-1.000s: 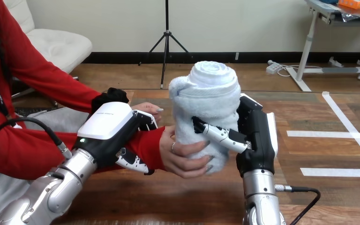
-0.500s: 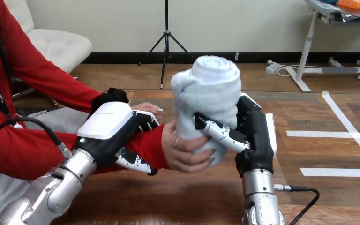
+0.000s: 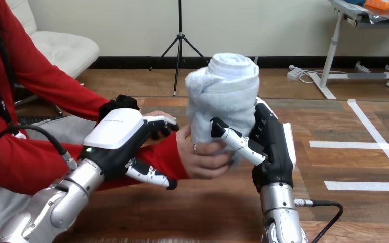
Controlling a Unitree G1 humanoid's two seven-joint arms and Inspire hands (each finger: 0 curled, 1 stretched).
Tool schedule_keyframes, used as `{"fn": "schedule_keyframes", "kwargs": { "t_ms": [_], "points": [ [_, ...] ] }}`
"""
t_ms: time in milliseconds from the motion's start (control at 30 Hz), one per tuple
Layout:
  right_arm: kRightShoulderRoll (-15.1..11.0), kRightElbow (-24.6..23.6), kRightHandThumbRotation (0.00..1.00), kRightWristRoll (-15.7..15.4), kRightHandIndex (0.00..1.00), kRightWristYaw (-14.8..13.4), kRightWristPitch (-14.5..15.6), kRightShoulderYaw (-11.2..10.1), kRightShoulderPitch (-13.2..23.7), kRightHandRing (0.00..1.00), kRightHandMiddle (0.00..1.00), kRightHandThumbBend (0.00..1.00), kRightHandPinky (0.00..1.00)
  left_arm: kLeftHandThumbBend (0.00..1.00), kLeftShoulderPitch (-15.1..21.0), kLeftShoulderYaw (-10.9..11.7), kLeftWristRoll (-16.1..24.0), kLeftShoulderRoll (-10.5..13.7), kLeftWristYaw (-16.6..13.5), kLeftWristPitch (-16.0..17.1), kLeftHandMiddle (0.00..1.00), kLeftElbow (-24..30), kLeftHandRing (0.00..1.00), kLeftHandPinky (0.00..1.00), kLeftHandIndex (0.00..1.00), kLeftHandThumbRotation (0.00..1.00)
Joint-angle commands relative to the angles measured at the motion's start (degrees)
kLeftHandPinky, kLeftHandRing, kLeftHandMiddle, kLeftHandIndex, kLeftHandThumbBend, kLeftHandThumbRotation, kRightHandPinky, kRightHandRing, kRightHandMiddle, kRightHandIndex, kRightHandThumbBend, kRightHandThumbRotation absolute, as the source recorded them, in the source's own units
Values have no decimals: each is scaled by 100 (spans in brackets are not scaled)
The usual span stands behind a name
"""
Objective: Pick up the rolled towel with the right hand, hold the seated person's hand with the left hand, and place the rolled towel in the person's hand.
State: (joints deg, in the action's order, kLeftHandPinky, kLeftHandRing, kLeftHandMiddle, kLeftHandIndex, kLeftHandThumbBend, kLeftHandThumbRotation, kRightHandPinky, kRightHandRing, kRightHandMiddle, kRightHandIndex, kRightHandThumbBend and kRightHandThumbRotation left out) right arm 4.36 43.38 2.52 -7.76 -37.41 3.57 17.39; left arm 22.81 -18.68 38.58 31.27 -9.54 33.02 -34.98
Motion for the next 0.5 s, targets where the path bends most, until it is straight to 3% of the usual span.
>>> {"fn": "schedule_keyframes", "kwargs": {
  "t_ms": [0,467],
  "points": [
    [289,-102,38,64,82,26,28,-116,348,77,78,100,73,100,184,202,-106,82,-47,20,84,450,82,76,87,40],
    [164,-133,51,-65,87,3,104,-130,318,79,80,100,75,100,-90,251,-46,116,-49,-108,94,766,94,95,98,43]
  ]
}}
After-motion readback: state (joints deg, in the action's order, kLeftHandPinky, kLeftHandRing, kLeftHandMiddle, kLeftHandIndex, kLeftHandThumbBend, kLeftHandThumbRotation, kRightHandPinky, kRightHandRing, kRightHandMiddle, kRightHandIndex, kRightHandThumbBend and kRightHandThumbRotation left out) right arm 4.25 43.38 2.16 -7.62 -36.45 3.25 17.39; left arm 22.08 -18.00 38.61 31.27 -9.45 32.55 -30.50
